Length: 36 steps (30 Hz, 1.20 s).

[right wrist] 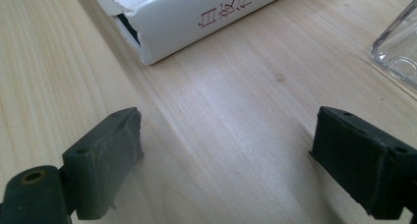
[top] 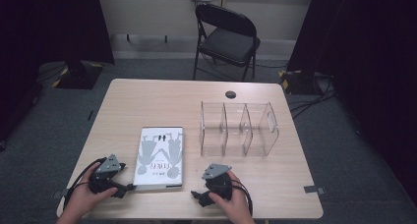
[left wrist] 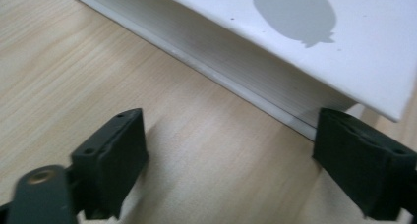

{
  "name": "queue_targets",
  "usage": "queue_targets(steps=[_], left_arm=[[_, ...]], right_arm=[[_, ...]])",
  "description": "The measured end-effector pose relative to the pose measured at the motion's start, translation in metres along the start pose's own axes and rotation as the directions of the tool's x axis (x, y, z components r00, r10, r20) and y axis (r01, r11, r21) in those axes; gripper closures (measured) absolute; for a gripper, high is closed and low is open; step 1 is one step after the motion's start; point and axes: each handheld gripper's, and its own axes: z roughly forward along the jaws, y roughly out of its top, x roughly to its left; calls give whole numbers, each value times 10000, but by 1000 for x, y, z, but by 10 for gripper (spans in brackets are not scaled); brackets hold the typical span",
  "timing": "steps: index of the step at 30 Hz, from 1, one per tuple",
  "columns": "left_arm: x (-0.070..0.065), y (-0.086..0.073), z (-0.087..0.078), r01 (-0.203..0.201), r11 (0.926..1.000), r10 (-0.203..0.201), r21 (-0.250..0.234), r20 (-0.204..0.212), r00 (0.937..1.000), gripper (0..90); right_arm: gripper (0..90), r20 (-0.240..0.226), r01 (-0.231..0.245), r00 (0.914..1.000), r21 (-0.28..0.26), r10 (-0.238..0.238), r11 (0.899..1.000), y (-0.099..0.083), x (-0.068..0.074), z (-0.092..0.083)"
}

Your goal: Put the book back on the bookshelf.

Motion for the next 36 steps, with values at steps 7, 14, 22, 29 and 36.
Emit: queue_targets(steps=[7, 14, 22, 29, 36], left_arm=[[-4, -3, -6, -270, 9993, 262, 253, 303, 9992, 156], [-10, -4, -7, -287, 9994, 279, 191, 438, 9987, 156], [-26, 4, 3, -442, 9989, 436, 139, 401, 9982, 155], [-33, 13, 14, -173, 9997, 179, -184, 300, 9994, 156], [-33, 19, 19, -231, 9997, 232, -104, 173, 9996, 178]], right_arm=[[99, -27, 31, 10000, 1, -31, 10000, 6, 4, 7], [100, 5, -55, 10000, 43, 55, 10000, 13, 5, 14], [112, 141, -158, 9998, 0, 158, 9999, 21, 13, 22], [113, 252, -230, 9994, -16, 230, 9997, 23, 14, 24], [115, 218, -255, 9994, 5, 255, 9997, 23, 14, 24]])
